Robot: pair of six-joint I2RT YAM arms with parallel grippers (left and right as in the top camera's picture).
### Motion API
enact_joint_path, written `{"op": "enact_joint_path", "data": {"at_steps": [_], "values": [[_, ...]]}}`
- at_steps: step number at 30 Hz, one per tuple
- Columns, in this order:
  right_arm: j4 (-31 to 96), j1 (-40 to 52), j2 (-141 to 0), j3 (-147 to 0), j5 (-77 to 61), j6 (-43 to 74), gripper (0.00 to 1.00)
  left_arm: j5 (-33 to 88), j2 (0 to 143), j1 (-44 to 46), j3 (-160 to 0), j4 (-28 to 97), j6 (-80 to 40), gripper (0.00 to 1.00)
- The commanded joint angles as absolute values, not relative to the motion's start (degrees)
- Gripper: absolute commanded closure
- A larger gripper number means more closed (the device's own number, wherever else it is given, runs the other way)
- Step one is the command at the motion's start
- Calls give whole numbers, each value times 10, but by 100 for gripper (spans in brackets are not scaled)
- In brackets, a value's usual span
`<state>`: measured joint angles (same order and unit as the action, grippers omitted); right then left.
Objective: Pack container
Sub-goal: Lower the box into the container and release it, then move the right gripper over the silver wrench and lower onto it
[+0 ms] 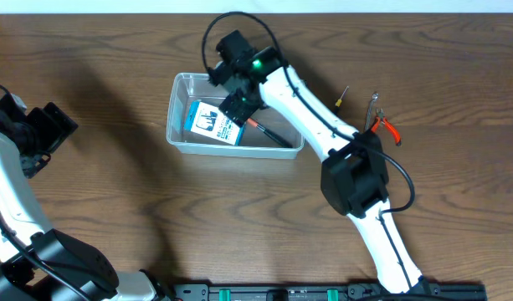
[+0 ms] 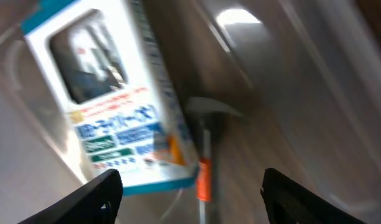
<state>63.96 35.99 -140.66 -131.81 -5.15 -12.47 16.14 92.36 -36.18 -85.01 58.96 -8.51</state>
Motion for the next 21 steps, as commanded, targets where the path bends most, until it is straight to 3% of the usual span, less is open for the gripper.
{"op": "enact_joint_path", "data": {"at_steps": [1,10,21], "values": [[643,358,-1387,-1324,-45,-112,23,158,919,-359,-856,591,-75,9],[715,331,-1267,-1324,115,-6,21,158,919,-359,-856,591,-75,10],[848,204,-1188,-1324,119,113,20,158,919,-359,-856,591,-75,10]]}}
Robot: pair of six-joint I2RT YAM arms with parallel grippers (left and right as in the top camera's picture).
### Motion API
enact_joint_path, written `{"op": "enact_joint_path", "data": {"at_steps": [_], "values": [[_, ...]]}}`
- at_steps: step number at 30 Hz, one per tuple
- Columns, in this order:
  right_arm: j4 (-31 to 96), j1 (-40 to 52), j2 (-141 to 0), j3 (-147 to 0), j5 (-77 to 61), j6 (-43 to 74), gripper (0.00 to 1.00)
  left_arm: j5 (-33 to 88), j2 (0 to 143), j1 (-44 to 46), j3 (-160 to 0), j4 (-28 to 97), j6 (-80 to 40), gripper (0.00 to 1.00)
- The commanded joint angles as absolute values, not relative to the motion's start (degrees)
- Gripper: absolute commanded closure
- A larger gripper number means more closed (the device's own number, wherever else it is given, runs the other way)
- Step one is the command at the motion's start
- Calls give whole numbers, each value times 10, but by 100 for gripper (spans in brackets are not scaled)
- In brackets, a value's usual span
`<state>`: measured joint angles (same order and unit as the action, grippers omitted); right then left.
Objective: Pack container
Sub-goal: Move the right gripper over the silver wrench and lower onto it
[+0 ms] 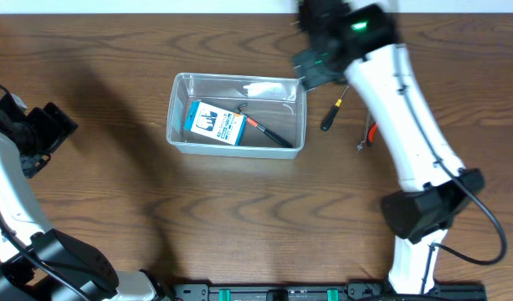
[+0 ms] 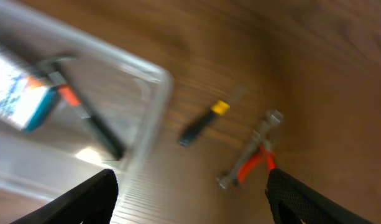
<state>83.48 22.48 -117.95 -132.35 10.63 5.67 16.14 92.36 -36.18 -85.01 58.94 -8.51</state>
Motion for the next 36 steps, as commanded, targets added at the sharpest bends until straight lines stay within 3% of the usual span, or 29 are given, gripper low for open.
{"op": "enact_joint_path", "data": {"at_steps": [1,10,14,15,23,36], "values": [[856,192,-1191,-1323,117,122,20,158,919,-359,-856,591,-75,10],[862,144,-1238,-1321,90,168,18,158,919,-359,-856,591,-75,10],[846,143,-1270,-1321,90,170,1,158,919,-359,-856,591,-75,9],[847,143,-1277,-1321,90,172,1,158,919,-359,-856,591,-75,10],[864,121,-1320,-1321,90,200,1,158,919,-359,-856,591,-75,9],[861,66,-1390,-1319,90,212,17,158,919,-359,-856,591,-75,10]]}}
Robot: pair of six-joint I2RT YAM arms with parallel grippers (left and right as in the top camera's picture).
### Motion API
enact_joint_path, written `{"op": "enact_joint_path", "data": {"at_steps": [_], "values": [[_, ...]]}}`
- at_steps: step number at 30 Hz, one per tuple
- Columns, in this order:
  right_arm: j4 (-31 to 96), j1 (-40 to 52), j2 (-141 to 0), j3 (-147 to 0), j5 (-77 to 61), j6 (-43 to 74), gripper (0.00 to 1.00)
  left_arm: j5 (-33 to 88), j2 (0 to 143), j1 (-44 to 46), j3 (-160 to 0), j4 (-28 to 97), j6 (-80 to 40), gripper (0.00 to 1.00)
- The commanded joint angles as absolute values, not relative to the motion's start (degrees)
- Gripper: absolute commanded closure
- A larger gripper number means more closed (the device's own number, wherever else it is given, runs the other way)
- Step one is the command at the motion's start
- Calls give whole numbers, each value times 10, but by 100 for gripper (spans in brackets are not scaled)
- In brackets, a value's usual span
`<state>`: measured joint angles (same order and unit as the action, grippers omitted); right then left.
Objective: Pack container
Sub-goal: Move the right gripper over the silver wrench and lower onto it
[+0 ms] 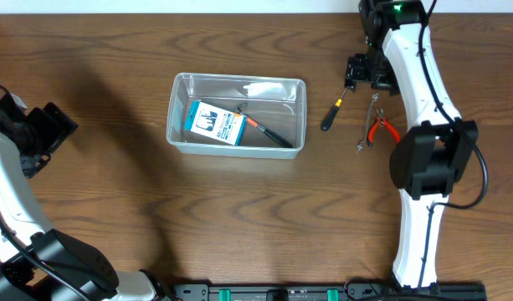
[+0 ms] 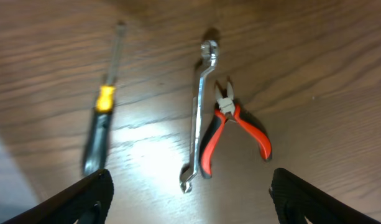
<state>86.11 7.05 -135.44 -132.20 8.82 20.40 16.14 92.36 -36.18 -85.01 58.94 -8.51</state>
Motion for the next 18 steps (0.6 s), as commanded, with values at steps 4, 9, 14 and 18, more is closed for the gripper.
{"op": "enact_joint_path", "data": {"at_steps": [4,9,14,18], "values": [[856,64,-1431,-1319,91,212,17,158,919,-359,-856,591,-75,10],[847,58,-1466,-1319,90,212,21,158,919,-359,-856,591,-75,9],[834,51,-1481,-1319,90,212,25,158,919,-359,-856,591,-75,10],[822,48,-1482,-1319,90,212,27,158,919,-359,-856,591,-75,10]]}}
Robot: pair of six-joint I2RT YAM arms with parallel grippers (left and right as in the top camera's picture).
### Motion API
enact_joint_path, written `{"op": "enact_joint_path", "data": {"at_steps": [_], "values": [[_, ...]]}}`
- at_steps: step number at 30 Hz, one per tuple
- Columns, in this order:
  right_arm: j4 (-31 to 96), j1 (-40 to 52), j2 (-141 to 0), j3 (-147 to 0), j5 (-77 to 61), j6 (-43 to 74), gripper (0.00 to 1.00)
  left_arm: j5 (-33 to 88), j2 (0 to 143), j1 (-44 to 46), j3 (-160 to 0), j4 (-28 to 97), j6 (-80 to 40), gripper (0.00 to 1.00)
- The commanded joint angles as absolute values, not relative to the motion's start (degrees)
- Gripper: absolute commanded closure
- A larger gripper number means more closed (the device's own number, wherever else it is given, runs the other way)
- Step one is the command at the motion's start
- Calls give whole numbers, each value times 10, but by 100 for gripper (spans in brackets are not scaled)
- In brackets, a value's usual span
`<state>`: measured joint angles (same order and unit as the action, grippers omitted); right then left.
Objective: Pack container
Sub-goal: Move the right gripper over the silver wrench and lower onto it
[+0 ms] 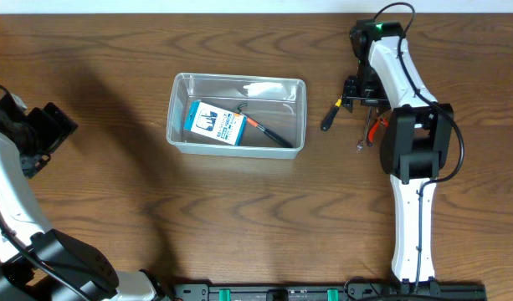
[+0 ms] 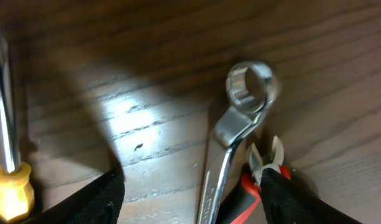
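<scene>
The clear plastic container point(image 1: 179, 140) holds a blue-and-white box point(image 1: 214, 123) and a thin tool with an orange-and-black handle point(image 1: 269, 132). To its right on the table lie a yellow-and-black screwdriver point(image 1: 331, 115), a silver ring wrench point(image 2: 249, 87) and red-handled pliers point(image 2: 260, 180). My right gripper point(image 2: 190, 182) hangs low over the wrench and is open. Its fingers point(image 2: 100, 199) stand on either side of the wrench shaft, and the right one covers part of the pliers. In the overhead view the right arm hides most of the wrench. My left gripper point(image 1: 48, 127) is far off at the left edge.
A small white item point(image 1: 260, 86) lies at the container's back wall. The screwdriver's shaft point(image 2: 4, 106) runs just left of my right gripper. The brown wooden table point(image 1: 239, 217) stretches between the container and the front edge.
My right gripper was higher above the screwdriver, wrench and pliers, all in full view. Now it is much lower, close over the wrench's ring end, and still open.
My right gripper was open inside the container over the box and the orange-handled tool. Then it was outside, past the container's right rim. Later it hung above the three tools on the table, and now it is low astride the wrench. The left arm has not moved.
</scene>
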<state>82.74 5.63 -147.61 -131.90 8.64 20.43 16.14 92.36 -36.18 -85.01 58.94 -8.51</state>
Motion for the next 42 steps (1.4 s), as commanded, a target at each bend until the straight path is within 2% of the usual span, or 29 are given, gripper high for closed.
{"op": "enact_joint_path", "data": {"at_steps": [1,7,12,25,32,42], "values": [[820,48,-1482,-1319,90,212,28,158,919,-359,-856,591,-75,9],[812,49,-1482,-1319,80,212,33,158,919,-359,-856,591,-75,9],[805,54,-1482,-1319,70,212,27,158,919,-359,-856,591,-75,10],[799,80,-1482,-1319,71,179,23,158,919,-359,-856,591,-75,9],[797,86,-1482,-1316,70,180,26,158,919,-359,-856,591,-75,10],[788,85,-1482,-1264,70,184,24,158,919,-359,-856,591,-75,10]]}}
